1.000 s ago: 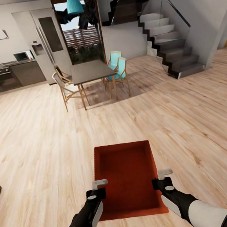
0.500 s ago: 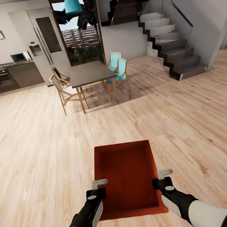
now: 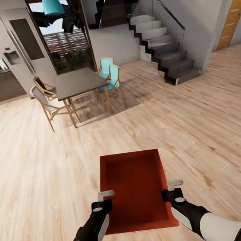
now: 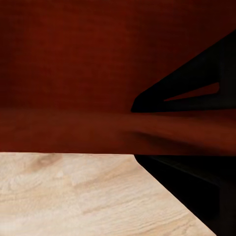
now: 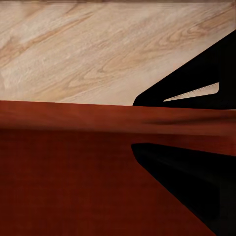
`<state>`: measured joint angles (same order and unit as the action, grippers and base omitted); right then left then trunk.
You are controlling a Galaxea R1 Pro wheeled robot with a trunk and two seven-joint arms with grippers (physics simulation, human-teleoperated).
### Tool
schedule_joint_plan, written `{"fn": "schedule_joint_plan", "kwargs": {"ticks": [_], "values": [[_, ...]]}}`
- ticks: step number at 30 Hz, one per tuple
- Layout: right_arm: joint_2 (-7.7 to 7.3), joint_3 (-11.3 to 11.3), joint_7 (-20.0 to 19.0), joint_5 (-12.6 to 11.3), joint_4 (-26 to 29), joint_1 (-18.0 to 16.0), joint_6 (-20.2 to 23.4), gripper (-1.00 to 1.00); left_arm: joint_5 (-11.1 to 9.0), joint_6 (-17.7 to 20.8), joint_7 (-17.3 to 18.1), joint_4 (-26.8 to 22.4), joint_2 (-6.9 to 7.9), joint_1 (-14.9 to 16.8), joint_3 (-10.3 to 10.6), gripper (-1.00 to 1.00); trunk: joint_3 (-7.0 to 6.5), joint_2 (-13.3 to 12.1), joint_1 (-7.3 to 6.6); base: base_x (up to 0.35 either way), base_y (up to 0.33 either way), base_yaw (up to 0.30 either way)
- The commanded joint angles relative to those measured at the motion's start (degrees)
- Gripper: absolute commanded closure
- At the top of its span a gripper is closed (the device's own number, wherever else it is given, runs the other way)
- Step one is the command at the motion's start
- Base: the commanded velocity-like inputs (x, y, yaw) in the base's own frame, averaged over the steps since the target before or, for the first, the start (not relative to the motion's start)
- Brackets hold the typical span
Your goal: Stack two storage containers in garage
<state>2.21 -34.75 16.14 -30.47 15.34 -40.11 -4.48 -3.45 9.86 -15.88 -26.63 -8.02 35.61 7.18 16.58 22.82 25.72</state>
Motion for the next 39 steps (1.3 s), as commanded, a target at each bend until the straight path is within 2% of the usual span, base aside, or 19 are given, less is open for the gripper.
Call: {"fn": "schedule_joint_plan", "kwargs": {"ticks": [1,16,39], "values": [[-0.72,0.82,1.09,0.50,0.04,-0.14,-1.96,1.00,-1.38,1.82,-0.73,0.53,0.11,-0.01,0.83,1.00,0.13,0.10,0.06,0.322,0.000,-0.252],[-0.72,0.82,1.08,0.50,0.04,-0.14,-1.94,1.00,-1.38,1.82,-0.73,0.52,0.17,-0.01,0.74,1.00,0.83,0.10,0.06,0.322,0.000,-0.241],[-0.80,0.82,1.09,0.50,0.04,-0.14,-2.00,1.00,-1.38,1.84,-0.73,0.44,0.20,-0.01,0.73,1.00,0.88,0.10,0.06,0.322,0.000,-0.010]]}}
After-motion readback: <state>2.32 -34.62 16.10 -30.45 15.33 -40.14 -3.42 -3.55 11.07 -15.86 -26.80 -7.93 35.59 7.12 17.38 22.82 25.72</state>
